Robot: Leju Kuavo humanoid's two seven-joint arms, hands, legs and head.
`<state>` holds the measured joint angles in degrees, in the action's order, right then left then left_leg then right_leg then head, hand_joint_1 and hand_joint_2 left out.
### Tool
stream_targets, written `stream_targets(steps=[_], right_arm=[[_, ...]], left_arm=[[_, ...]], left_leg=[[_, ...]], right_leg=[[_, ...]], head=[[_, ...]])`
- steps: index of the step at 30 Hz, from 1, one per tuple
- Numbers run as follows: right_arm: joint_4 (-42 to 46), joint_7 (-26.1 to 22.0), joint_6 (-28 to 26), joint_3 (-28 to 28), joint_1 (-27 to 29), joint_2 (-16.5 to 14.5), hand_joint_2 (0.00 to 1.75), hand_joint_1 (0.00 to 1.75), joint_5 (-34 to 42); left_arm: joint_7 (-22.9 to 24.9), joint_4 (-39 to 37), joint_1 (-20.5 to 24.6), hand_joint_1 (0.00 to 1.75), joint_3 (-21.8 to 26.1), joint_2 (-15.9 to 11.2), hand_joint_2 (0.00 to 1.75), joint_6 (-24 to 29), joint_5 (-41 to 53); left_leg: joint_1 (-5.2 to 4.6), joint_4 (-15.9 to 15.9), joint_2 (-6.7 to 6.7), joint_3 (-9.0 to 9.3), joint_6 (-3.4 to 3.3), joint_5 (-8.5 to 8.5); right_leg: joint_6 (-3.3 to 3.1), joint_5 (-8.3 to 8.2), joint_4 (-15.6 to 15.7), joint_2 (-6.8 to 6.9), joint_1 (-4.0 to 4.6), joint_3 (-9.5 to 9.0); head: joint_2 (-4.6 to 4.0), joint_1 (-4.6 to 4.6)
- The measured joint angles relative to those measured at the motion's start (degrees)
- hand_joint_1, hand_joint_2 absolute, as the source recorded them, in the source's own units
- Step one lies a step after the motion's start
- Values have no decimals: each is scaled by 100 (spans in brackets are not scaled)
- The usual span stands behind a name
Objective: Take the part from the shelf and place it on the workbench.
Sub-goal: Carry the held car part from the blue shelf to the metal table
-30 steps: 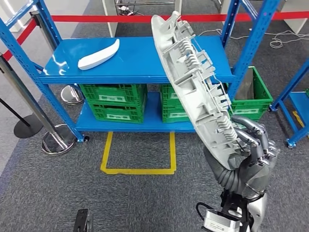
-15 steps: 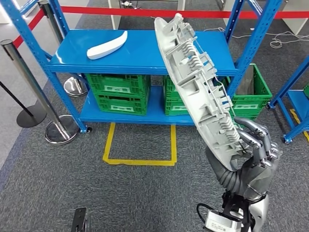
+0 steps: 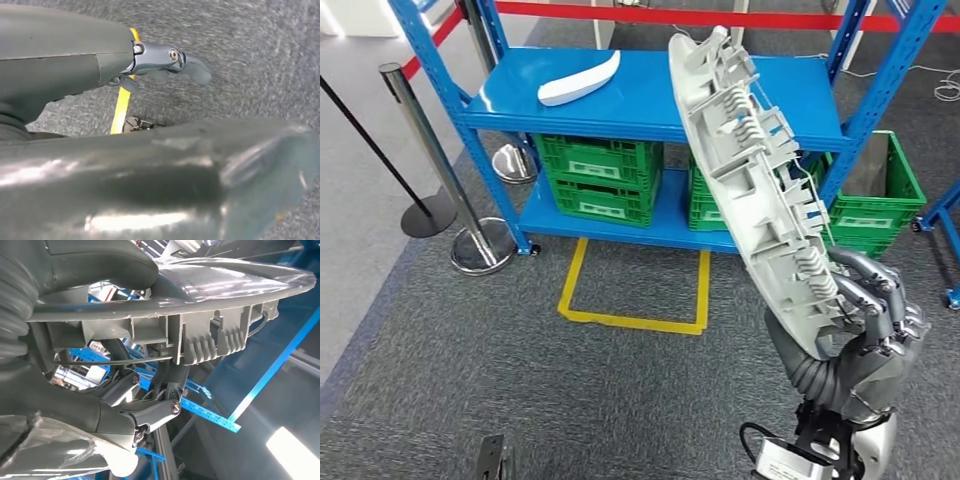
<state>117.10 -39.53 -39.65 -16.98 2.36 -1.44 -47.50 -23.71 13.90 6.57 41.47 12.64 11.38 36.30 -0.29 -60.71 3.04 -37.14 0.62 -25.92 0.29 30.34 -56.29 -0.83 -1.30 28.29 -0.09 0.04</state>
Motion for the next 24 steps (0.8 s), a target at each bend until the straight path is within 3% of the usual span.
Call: stream_targets(steps=[1,3,4,5,7,9,11,12,13,15,17,19,20,21,23,24], right_arm=[[20,1,0,11,9,1,175,175,0],[46,-1,0,25,29,2,175,175,-1],[51,-1,0,29,41,2,175,175,0],[52,-1,0,32,53,2,175,175,0],[64,-1,0,35,67,2,175,175,-1],[95,-1,0,39,68,2,175,175,-10],[135,6,0,48,80,2,175,175,-61],[158,19,0,54,95,2,175,175,-106],[186,37,0,66,118,3,175,175,-157],[253,61,0,102,190,5,175,175,-252],[336,44,0,157,295,6,175,175,-325],[431,16,0,223,417,6,175,175,-389],[495,7,0,261,494,6,175,175,-419],[576,3,0,300,580,5,175,175,-446],[775,1,0,382,738,1,175,175,-511],[875,1,0,417,819,-13,175,175,-557]], left_arm=[[-1,0,4,0,9,10,0,1,-6],[-1,0,7,0,19,24,0,1,-11],[-1,-1,6,0,22,30,0,0,-13],[-1,-1,3,0,25,33,0,-1,-13],[-2,-2,3,0,29,33,0,-3,-14],[-6,-2,13,0,32,34,0,-10,-2],[-8,-2,31,0,28,41,0,-34,52],[4,-2,44,0,21,44,0,-44,97],[30,-2,59,0,10,52,0,-50,137],[91,-2,118,0,-17,72,0,-54,199],[130,-2,192,0,-37,104,0,-80,228],[159,-2,234,0,-75,134,0,-120,274],[176,-2,244,0,-109,150,0,-138,309],[196,-2,257,0,-150,164,0,-152,347],[251,-2,292,0,-241,198,0,-175,424],[298,-2,315,0,-287,207,0,-180,479]], left_leg=[[9,-329,-124,-130,35,-204],[37,-1091,-234,-406,83,-553],[46,-1313,-253,-464,93,-605],[51,-1316,-264,-424,92,-546],[42,-684,-353,-59,47,-194],[-21,25,-579,324,-36,16],[-82,278,-671,428,-110,0],[-85,310,-615,409,-143,0],[-73,344,-546,404,-179,6],[-41,403,-410,405,-252,41],[-29,419,-277,396,-295,62],[-37,408,-128,387,-308,63],[-40,398,-44,389,-309,61],[-40,384,46,391,-307,57],[-39,340,218,383,-283,40],[-40,299,296,355,-262,28]], right_leg=[[-23,-8,0,64,7,8],[-41,-12,-3,205,17,24],[-42,-13,-5,279,20,29],[-42,-11,-6,353,23,30],[-35,0,-7,485,35,15],[-6,20,-8,605,65,6],[38,31,-8,724,87,13],[67,36,-5,791,89,8],[101,70,-20,780,83,16],[156,252,-258,514,62,139],[175,579,-948,173,46,502],[188,773,-1659,84,51,906],[192,698,-1746,76,53,993],[194,503,-1583,65,50,962],[187,24,-836,-106,24,679],[178,-95,-496,-227,1,525]], head=[[0,-16],[0,-28],[0,-30],[0,-29],[0,-29],[0,-25],[0,-23],[0,-23],[0,-22],[0,-1],[0,22],[0,26],[0,25],[0,25],[0,26],[0,23]])
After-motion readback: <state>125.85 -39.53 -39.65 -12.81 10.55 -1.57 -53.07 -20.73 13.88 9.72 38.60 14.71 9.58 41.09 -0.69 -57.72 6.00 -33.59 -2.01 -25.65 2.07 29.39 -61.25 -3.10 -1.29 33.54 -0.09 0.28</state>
